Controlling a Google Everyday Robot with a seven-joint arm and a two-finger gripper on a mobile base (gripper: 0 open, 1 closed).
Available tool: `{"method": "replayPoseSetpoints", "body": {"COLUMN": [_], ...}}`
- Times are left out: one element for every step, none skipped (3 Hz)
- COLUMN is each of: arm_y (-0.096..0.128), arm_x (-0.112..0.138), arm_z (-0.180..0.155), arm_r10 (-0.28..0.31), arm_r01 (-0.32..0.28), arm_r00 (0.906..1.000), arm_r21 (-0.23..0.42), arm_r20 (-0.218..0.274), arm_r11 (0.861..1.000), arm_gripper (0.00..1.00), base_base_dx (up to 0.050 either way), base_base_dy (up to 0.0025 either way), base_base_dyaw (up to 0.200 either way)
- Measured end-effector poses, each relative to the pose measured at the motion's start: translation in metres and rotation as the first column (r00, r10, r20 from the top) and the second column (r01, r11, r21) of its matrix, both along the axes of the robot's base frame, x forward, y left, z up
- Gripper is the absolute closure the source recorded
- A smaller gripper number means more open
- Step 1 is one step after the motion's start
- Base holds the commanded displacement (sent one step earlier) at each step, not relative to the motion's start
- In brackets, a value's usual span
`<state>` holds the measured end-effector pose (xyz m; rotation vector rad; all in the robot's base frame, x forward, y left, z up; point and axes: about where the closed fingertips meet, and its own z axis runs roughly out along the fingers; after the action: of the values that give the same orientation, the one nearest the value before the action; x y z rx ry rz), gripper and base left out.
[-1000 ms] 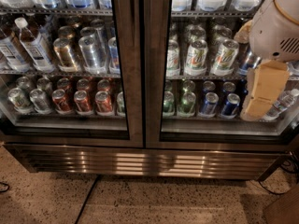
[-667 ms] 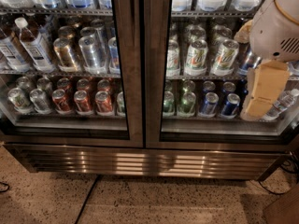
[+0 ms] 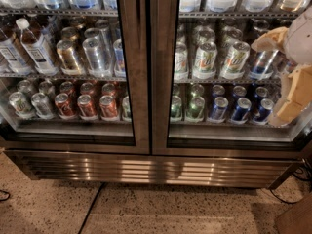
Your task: Open right fridge door
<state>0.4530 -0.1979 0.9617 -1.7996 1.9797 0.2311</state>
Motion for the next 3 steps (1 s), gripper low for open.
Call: {"method": "replayPoseSetpoints", "body": {"arm_y": [0.002,0.01,0.013], "arm_x": [0.0,0.002,0.003], "arm_z": [-0.001,0.003,0.003], "arm_r10": [0.07,0.079,0.084], "arm_r01": [-0.065,-0.073,-0.079], "arm_r00": [0.9973,0.9968,0.9964], "arm_r21": [0.173,0.207,0.206], "arm_r20": [-0.023,-0.017,-0.016], "arm_r11": [0.983,0.976,0.975], "arm_gripper": [0.0,0.0,0.0], "base_base_dx": [0.0,0.0,0.0], "base_base_dy": [0.0,0.0,0.0], "base_base_dyaw": [0.0,0.0,0.0]}}
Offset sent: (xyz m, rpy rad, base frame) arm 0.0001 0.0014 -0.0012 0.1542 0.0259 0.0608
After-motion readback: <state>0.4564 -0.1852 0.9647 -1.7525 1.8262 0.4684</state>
